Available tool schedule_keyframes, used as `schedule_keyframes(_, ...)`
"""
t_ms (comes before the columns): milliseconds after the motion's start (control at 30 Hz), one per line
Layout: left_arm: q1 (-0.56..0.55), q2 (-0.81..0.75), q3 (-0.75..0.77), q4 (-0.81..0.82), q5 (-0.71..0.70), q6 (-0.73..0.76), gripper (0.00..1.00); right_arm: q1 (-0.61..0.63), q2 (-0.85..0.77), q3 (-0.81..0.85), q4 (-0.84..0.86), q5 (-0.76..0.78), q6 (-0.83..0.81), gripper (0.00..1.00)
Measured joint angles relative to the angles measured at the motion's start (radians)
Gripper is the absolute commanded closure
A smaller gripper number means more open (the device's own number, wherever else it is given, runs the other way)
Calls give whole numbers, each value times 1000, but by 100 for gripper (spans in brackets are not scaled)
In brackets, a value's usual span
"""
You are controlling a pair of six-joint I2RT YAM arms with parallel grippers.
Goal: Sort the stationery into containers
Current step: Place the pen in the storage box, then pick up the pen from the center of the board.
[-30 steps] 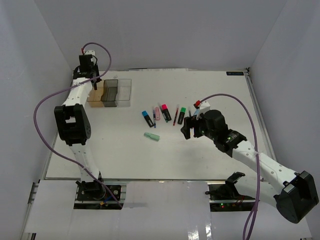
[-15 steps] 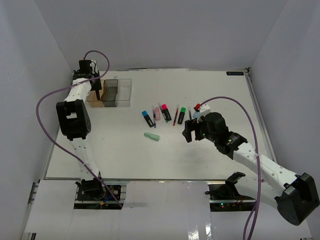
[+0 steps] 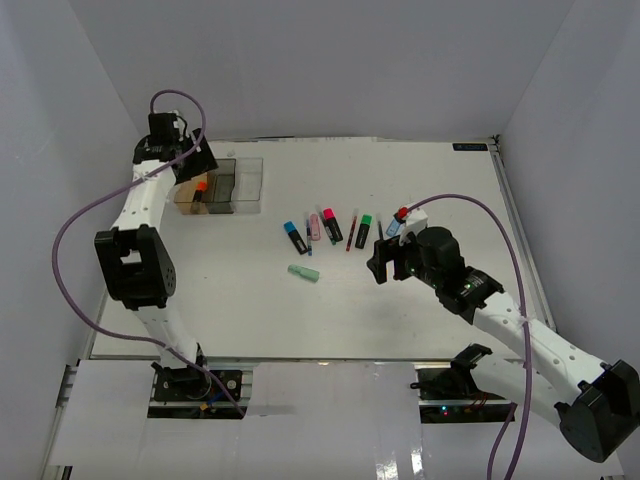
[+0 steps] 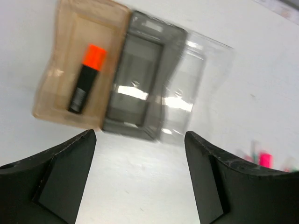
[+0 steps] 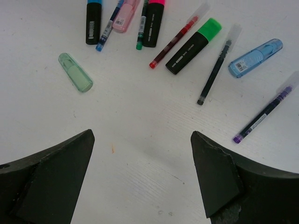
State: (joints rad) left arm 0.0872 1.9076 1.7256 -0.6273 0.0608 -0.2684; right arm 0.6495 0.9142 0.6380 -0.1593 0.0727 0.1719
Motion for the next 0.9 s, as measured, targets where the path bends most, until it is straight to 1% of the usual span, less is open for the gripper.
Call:
schedule_keyframes(100, -90, -143, -105, -6, -18, -105, 13, 0, -14, -2, 0, 0, 0, 10)
schedule_keyframes(200, -255, -240, -203, 0, -50, -220, 12, 0, -35, -14, 1, 1, 0, 10)
schedule_keyframes(300, -409, -250, -272, 8, -98, -332, 13, 0, -47, -22, -3, 4, 0, 10)
schedule_keyframes(400, -508, -206, -311, 3, -174, -439, 17, 0, -58, -27, -4, 8, 0, 10)
schedule_keyframes(500, -557, -139, -313, 2, -242, -526, 19, 0, -70, -28, -4, 15, 0, 10)
schedule_keyframes(600, -573, -73, -312, 7, -282, -585, 21, 0, -81, -31, -3, 30, 0, 10)
schedule_keyframes(700, -584, -3, -301, 4, -311, -622, 23, 0, -82, -32, -3, 38, 0, 10)
schedule_keyframes(733, -587, 20, -294, 5, -320, -632, 25, 0, -82, -32, -3, 40, 0, 10)
schedule_keyframes(900, -607, 95, -280, 1, -355, -663, 27, 0, -84, -32, -3, 48, 0, 10)
